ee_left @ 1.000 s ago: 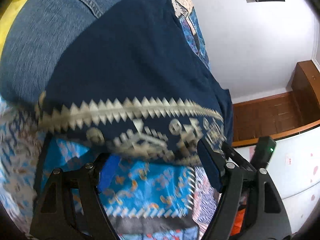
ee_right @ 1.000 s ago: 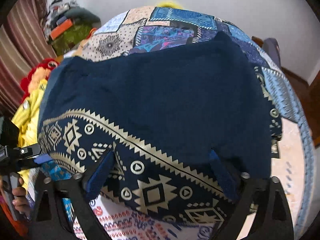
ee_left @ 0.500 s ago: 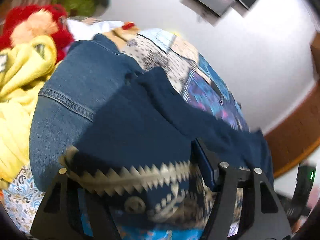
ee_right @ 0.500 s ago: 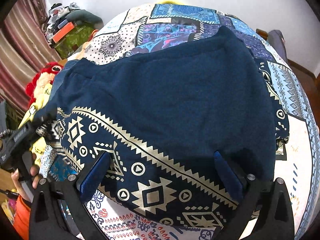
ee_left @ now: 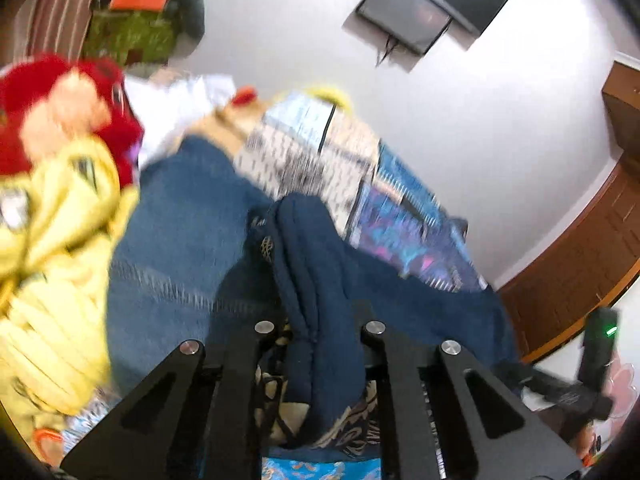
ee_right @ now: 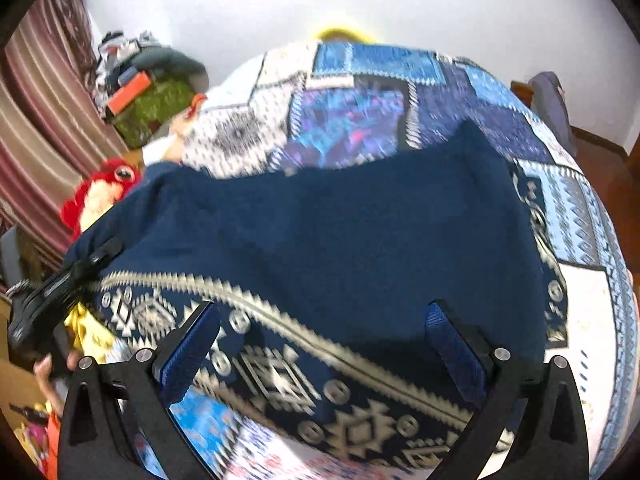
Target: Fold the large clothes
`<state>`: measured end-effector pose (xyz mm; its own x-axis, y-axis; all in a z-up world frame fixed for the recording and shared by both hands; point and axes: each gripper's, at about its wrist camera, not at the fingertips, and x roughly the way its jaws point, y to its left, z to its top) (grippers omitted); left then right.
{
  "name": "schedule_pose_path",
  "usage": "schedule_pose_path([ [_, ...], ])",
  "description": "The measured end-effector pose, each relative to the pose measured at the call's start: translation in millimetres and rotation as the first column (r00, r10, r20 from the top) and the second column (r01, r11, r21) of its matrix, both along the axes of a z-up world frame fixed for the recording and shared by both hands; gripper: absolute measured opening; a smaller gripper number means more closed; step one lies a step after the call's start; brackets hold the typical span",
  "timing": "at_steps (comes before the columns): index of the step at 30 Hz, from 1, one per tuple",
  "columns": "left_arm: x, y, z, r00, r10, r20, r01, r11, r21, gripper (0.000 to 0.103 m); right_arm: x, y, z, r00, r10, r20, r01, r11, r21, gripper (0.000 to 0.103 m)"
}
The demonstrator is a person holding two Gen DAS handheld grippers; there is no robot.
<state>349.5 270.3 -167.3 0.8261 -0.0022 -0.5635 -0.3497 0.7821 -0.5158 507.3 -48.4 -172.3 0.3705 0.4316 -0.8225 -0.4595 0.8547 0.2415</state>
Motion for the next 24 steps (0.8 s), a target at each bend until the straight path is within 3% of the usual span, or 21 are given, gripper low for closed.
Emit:
schedule_pose_path([
  [4, 13, -10, 28, 1.0, -0.001, 0.006, 0.0, 0.996, 0.084, 0.012, -5, 33, -14, 1.0, 0.008, -0.008, -0.008, 1.0, -0.012, 0.102],
  [8, 35, -41, 37, 0.998, -0.055, -0.034, 0.061, 0.983, 0.175, 0.012, -13, 58, -45, 0.999, 0.036, -0.007, -0.037, 0.994, -0.103, 0.103],
  [12, 54, -77, 50, 0.992, -0.126, -0.024, 0.128, 0.969, 0.212, 0.012, -20, 61, -48, 0.989, 0.145, 0.004, -0.143, 0.975, -0.172, 0.103],
  [14, 65, -99, 60, 0.985, -0.174, -0.007, 0.171, 0.958, 0.233, 0.012, -20, 44, -40, 0.975, 0.212, -0.069, -0.22, 0.966, -0.137, 0.103],
  [15, 71, -113, 67, 0.98, -0.201, 0.005, 0.194, 0.95, 0.245, 0.012, -22, 28, -33, 0.976, 0.203, -0.082, -0.211, 0.972, -0.101, 0.103],
  [20, 100, -191, 84, 0.94, -0.341, 0.02, 0.322, 0.904, 0.28, 0.012, -33, -76, -10, 0.996, 0.045, -0.076, -0.045, 0.999, 0.005, 0.103],
  [24, 112, -260, 73, 0.887, -0.461, -0.03, 0.446, 0.838, 0.315, 0.012, -40, -159, -1, 0.992, -0.119, -0.047, 0.117, 0.993, -0.033, 0.103],
])
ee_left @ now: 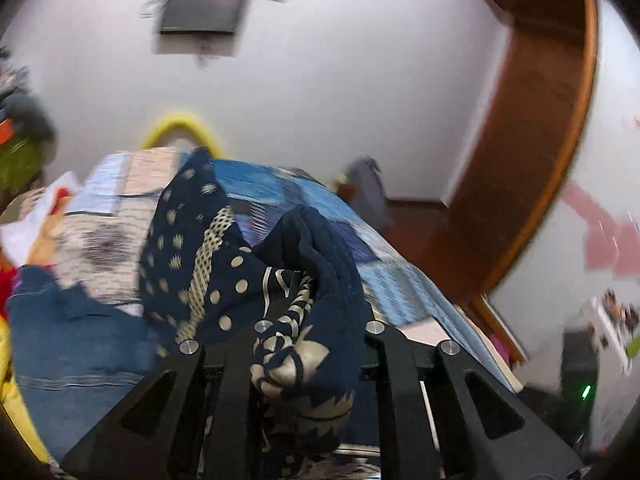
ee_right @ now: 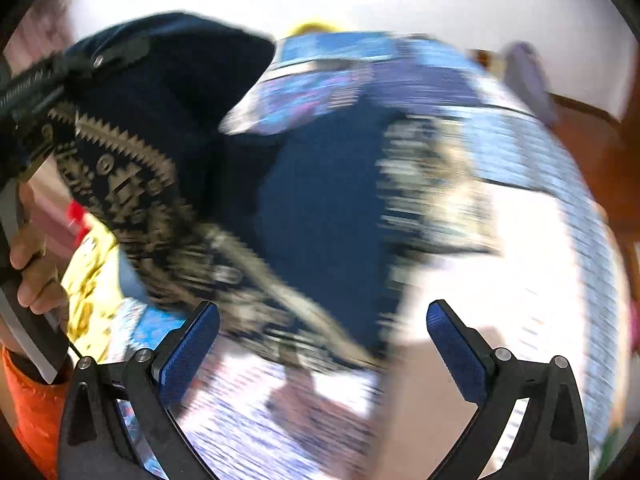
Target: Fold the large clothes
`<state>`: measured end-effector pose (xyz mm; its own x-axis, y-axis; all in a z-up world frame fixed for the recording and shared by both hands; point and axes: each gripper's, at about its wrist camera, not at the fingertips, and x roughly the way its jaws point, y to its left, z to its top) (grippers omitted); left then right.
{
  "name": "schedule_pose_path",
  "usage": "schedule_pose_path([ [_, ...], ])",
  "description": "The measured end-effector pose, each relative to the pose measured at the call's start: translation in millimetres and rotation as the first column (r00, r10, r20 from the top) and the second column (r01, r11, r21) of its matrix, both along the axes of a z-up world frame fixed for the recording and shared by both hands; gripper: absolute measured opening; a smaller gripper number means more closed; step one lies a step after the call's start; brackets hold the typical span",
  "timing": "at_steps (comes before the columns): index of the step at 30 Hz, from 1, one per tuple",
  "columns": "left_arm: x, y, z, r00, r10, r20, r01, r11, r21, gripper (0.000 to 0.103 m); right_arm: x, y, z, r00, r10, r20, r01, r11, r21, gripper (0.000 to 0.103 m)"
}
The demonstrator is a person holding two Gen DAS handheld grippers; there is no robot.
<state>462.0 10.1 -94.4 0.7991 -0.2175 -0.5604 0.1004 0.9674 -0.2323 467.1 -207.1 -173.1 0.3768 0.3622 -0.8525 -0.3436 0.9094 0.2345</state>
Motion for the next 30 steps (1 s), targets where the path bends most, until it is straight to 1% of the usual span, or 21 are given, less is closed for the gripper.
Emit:
schedule_pose_path([
  [1, 0, -21, -8, 0.999, -0.043, -0.014, 0.044, 0.999, 0.02, 0.012, -1, -20, 2, 0.999, -0.036, 0.015, 0.036, 0.999, -0.03, 0.103],
  [3, -1, -51, -21, 0.993, -0.107, -0.046, 0.11, 0.992, 0.059, 0.012, -6, -49, 3, 0.997, -0.077, 0.027, 0.078, 0.995, -0.061, 0.103],
  [4, -4, -71, -35, 0.984, -0.157, -0.081, 0.165, 0.982, 0.096, 0.012, -9, -64, 3, 0.995, -0.097, 0.026, 0.099, 0.992, -0.073, 0.103],
  [5, -5, -85, -45, 0.976, -0.188, -0.111, 0.201, 0.972, 0.122, 0.012, -12, -78, 2, 0.993, -0.119, 0.024, 0.121, 0.99, -0.079, 0.103],
  [7, -9, -107, -69, 0.955, -0.224, -0.193, 0.259, 0.948, 0.183, 0.012, -16, -99, 1, 0.988, -0.151, 0.014, 0.152, 0.985, -0.076, 0.103],
  [9, -14, -116, -87, 0.941, -0.227, -0.251, 0.285, 0.93, 0.231, 0.012, -23, -112, 0, 0.984, -0.177, 0.004, 0.176, 0.982, -0.074, 0.103],
  [10, -18, -118, -94, 0.931, -0.237, -0.278, 0.307, 0.92, 0.244, 0.012, -26, -117, 0, 0.983, -0.184, 0.002, 0.184, 0.98, -0.073, 0.103],
  [12, -27, -115, -95, 0.92, -0.258, -0.296, 0.332, 0.912, 0.239, 0.018, -32, -121, 2, 0.981, -0.193, 0.003, 0.193, 0.979, -0.068, 0.103],
  [14, -38, -109, -89, 0.899, -0.3, -0.318, 0.368, 0.911, 0.183, 0.034, -37, -122, 5, 0.982, -0.187, 0.007, 0.187, 0.981, -0.059, 0.103],
  [16, -47, -104, -81, 0.881, -0.334, -0.336, 0.391, 0.912, 0.119, 0.042, -39, -122, 11, 0.984, -0.175, 0.023, 0.176, 0.983, -0.057, 0.103],
  [17, -53, -99, -73, 0.872, -0.348, -0.343, 0.401, 0.911, 0.095, 0.044, -40, -119, 17, 0.986, -0.165, 0.036, 0.167, 0.984, -0.056, 0.103],
  [18, -59, -96, -68, 0.871, -0.351, -0.344, 0.403, 0.911, 0.089, 0.046, -40, -118, 19, 0.986, -0.158, 0.046, 0.161, 0.986, -0.053, 0.103],
  [20, -73, -84, -55, 0.883, -0.333, -0.331, 0.386, 0.916, 0.108, 0.056, -42, -112, 30, 0.987, -0.143, 0.073, 0.146, 0.988, -0.045, 0.103],
  [24, -92, -51, -28, 0.931, -0.256, -0.259, 0.305, 0.937, 0.171, 0.063, -39, -90, 50, 0.986, -0.108, 0.125, 0.11, 0.994, -0.012, 0.103],
  [26, -90, -26, -19, 0.955, -0.198, -0.222, 0.246, 0.946, 0.212, 0.069, -35, -74, 57, 0.986, -0.081, 0.146, 0.079, 0.997, 0.014, 0.103],
  [28, -84, -6, -15, 0.968, -0.147, -0.202, 0.194, 0.952, 0.236, 0.073, -29, -53, 62, 0.987, -0.044, 0.156, 0.037, 0.998, 0.046, 0.103],
  [30, -75, 18, -17, 0.977, -0.089, -0.195, 0.135, 0.961, 0.24, 0.076, -20, -31, 61, 0.988, -0.012, 0.152, 0.001, 0.998, 0.07, 0.103],
])
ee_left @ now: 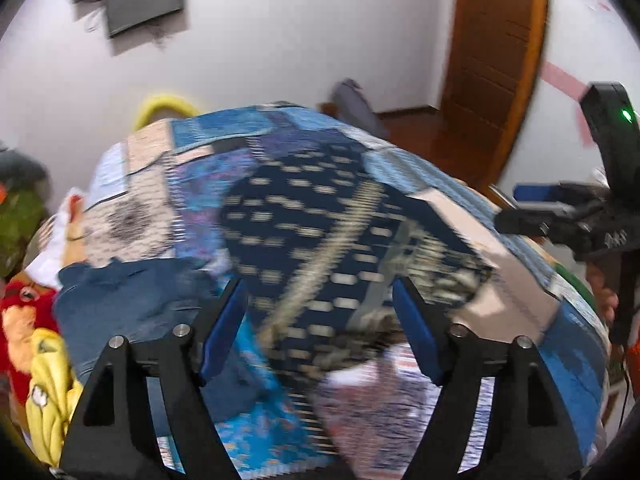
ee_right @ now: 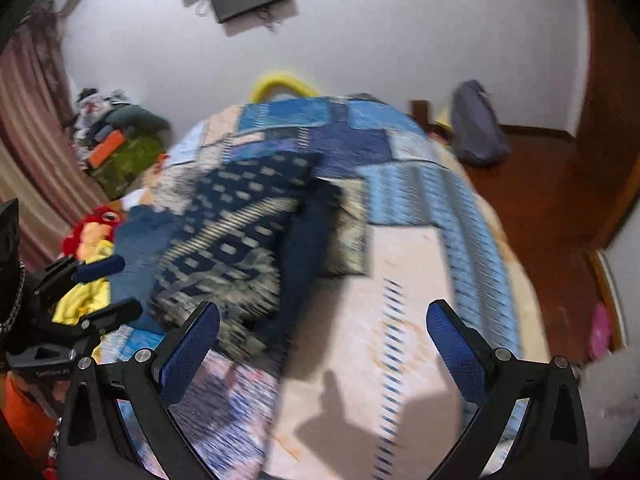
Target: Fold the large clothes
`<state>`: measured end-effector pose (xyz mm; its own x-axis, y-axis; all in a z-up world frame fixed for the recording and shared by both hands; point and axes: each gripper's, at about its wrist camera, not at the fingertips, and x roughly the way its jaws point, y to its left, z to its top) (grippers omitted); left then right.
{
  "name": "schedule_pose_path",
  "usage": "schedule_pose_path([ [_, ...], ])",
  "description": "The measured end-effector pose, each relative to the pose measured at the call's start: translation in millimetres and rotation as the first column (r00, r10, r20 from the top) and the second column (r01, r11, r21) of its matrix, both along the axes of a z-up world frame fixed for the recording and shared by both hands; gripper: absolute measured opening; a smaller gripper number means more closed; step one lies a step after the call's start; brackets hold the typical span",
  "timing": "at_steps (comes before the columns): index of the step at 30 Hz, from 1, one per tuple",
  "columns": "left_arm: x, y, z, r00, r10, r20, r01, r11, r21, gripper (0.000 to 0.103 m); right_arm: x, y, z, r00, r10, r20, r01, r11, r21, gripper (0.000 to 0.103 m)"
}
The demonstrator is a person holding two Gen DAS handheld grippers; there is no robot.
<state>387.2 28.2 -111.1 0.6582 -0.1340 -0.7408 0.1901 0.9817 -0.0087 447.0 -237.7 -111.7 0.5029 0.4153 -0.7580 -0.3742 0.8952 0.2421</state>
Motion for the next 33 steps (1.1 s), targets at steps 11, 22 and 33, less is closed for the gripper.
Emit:
schedule_pose_path([
  [11, 38, 60, -81, 0.973, 0.127, -0.192, -0.15, 0.982, -0.111, 0.078, 40, 72, -86, 0.972, 0.11, -0.208, -0.106, 0.994, 0.032, 0.103],
  [22, 0, 91, -83, 0.966, 0.176, -0.189, -0.185, 0.982, -0.028, 0.079, 26, -6, -102, 0.968, 0.066, -0.242, -0.086, 0.994, -0.074, 0.103],
  [33, 33, 103, -38, 0.983, 0.129, -0.129, -0.155, 0.965, -0.213, 0.08, 49, 19, -50, 0.986, 0.127, -0.112, -0.124, 0.992, 0.028, 0.103],
])
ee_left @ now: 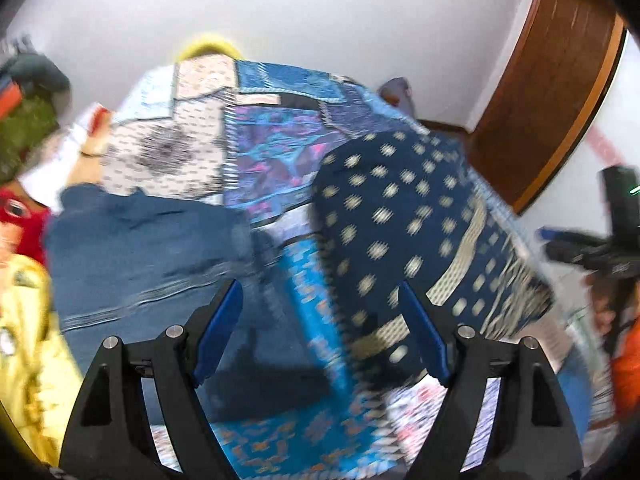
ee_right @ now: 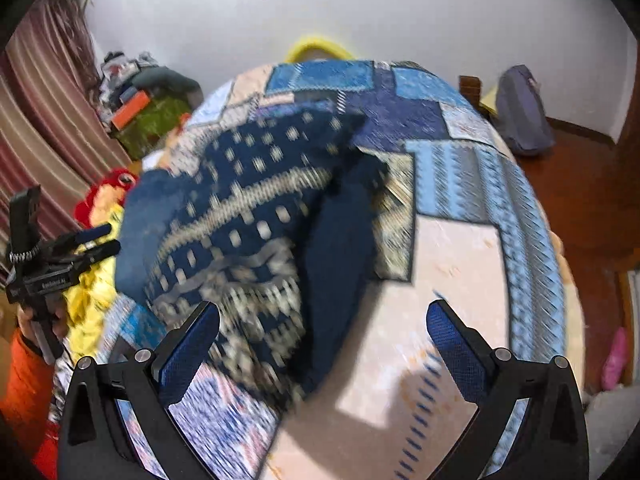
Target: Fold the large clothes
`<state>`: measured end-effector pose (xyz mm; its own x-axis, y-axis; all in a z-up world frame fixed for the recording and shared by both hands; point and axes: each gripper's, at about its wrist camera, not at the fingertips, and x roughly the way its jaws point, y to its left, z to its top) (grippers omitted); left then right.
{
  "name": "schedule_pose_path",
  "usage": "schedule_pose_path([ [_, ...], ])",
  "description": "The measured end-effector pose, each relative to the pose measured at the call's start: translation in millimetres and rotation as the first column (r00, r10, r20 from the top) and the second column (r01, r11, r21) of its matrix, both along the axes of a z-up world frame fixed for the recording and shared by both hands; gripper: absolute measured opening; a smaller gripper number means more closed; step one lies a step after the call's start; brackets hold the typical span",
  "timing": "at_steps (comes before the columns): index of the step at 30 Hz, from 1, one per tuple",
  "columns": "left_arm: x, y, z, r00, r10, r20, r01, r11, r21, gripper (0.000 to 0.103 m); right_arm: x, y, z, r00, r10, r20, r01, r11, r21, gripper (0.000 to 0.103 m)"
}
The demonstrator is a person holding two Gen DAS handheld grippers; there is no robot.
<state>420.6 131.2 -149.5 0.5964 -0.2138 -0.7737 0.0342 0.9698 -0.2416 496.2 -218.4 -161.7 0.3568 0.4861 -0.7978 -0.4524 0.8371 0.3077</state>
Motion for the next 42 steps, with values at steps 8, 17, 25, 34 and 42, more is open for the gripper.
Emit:
schedule_pose_path([
  [8, 74, -5, -50, 0.987, -0.085, -0.138, 0.041, 0.955, -0.295, 0.08, 75, 29, -51, 0.967, -0.017, -0.252, 0.041, 0.995, 0.089, 0.103],
  [17, 120, -2, -95, 0.978, -0.066, -0.199, -0.039, 0.875, -0.483, 0.095, 113, 52, -82, 0.938, 0.059, -0.341, 0.008, 0.982, 0.191, 0.103],
  [25, 106, -4, -77, 0.984, -0.077, -0.159, -0.01, 0.875, -0.485, 0.066, 110, 80, -72, 0.948, 0.076, -0.31, -0.026, 0.986, 0.163, 0.073],
  [34, 51, 17, 6, 0.998, -0.062, 0.007, 0.059, 0.918, -0.392, 0.052, 68, 101, -13, 0.969, 0.117, -0.216, -0.078, 0.98, 0.181, 0.035],
  [42, 6, 86, 77, 0.993, 0.008, 0.117, 0.032, 0.94, -0.34, 0.052, 30, 156, 61, 0.981, 0.173, -0.093, -0.146, 0.959, 0.244, 0.035],
])
